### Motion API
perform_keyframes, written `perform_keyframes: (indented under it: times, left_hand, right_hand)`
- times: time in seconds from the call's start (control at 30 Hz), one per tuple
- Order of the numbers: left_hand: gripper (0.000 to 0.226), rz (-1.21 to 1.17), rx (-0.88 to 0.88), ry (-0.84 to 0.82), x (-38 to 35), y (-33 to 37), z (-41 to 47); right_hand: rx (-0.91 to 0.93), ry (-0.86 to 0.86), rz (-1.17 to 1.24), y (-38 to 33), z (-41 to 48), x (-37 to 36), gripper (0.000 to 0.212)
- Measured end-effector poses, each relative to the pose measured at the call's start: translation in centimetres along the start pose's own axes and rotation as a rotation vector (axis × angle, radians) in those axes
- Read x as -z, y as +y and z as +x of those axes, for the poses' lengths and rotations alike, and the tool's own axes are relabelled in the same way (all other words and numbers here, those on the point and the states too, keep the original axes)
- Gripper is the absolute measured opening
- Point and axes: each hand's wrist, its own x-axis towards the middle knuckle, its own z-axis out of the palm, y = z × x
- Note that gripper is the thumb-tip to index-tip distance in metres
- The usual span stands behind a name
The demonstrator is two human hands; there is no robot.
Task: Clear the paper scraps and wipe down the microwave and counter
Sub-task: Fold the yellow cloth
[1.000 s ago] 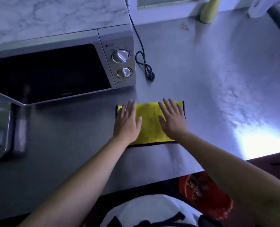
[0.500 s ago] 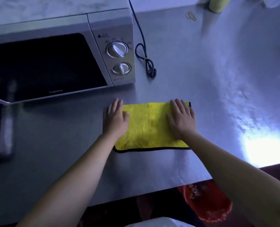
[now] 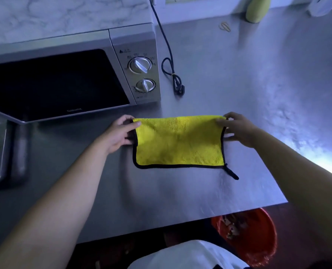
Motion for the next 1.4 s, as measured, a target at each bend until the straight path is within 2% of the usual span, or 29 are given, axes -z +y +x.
perform_keyframes:
  times: [0.07, 0.17, 0.23, 0.33, 0.43, 0.53, 0.63, 0.77, 0.9, 1.0, 1.1, 1.17, 1.23, 1.3, 1.4]
  left_hand:
    - [0.033, 0.114, 0.022, 0.002, -0.4, -1.1, -0.5]
    - [0.028, 0.318, -0.032, 0.061, -1.3, -1.8, -0.9]
    - [0.024, 0.343, -0.045, 0.123, -1.6, -1.9, -1.0]
    - [0.039, 0.229, -0.003, 0.151, -2.2, -1.1, -2.1]
    - [0.032, 0.076, -0.015, 0.107, -2.9, 0.2, -4.2]
    - [0.051, -0.032, -0.054, 0.066, -3.6, 1.5, -6.9]
    - [0.052, -0.106, -0.148, 0.008, -4.8, 3.2, -9.7]
    - [0.054, -0.095, -0.291, -0.017, -7.0, 5.2, -13.1]
    - [0.045, -0.079, -0.391, -0.085, -8.5, 6.0, -15.9]
    - [0.045, -0.091, -0.43, -0.098, -7.4, 5.7, -17.5]
    - [0.046, -0.109, -0.448, -0.143, -5.6, 4.7, -18.3]
    - [0.047, -0.085, -0.468, -0.171, -4.9, 4.1, -18.8]
    - [0.049, -0.038, -0.486, -0.2, -4.4, 3.9, -19.3]
    - [0.056, 0.017, -0.47, -0.233, -3.8, 3.6, -19.6]
    - [0.062, 0.026, -0.395, -0.339, -2.0, 3.3, -19.9]
  right_hand:
    - [-0.009, -0.009, -0.055, 1.4, -0.6, 0.2, 0.02]
    - [0.032, 0.077, -0.22, 2.6, -0.8, -1.0, 0.015]
    - [0.035, 0.147, -0.197, 2.6, -0.8, -1.9, 0.015]
    - [0.024, 0.166, -0.057, 2.0, -1.2, -2.5, 0.005]
    - [0.006, 0.025, 0.135, 0.8, -3.7, -2.7, 0.003]
    - [0.122, -0.075, 0.256, -1.3, -7.3, -3.5, 0.003]
    - [0.246, -0.071, 0.225, -4.0, -11.3, -5.6, 0.007]
    - [0.371, 0.054, 0.129, -7.1, -16.1, -10.7, 0.002]
    - [0.47, 0.116, 0.008, -9.4, -19.7, -15.7, 0.007]
    - [0.454, 0.128, -0.003, -9.9, -21.6, -18.0, 0.01]
    - [0.38, 0.046, 0.1, -9.4, -22.9, -19.3, 0.004]
    - [0.312, -0.031, 0.186, -9.0, -23.3, -20.0, 0.021]
    - [0.272, -0.105, 0.246, -8.8, -23.7, -20.7, 0.027]
    - [0.248, -0.144, 0.267, -8.4, -23.7, -21.3, 0.023]
    - [0.229, -0.102, 0.278, -7.9, -23.4, -21.8, 0.021]
